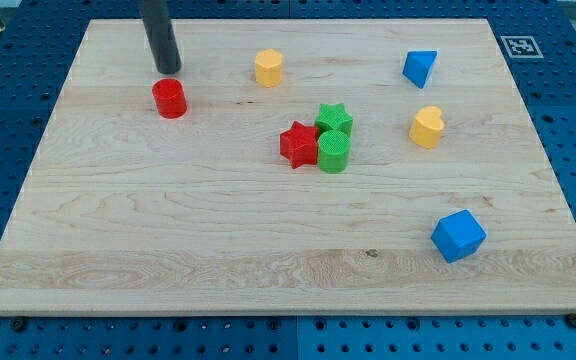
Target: Move red circle towards group of blocks
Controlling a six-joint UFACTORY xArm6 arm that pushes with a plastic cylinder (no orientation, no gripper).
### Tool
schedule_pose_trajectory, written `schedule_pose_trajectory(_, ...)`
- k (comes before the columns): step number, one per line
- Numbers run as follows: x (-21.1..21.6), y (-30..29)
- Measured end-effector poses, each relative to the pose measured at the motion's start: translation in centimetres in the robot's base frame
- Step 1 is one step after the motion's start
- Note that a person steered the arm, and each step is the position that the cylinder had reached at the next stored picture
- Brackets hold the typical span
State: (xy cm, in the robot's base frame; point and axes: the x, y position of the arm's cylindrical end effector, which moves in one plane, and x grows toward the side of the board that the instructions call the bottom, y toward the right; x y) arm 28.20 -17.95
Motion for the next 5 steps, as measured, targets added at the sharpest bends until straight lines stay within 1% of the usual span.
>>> schedule_pose_trajectory(1, 0.6, -3.6)
schedule_pose_trajectory(2, 3.3, -4.0)
schedule_pose_trajectory(3, 4.8, -4.0)
schedule_pose_trajectory(5, 5.5, -3.6)
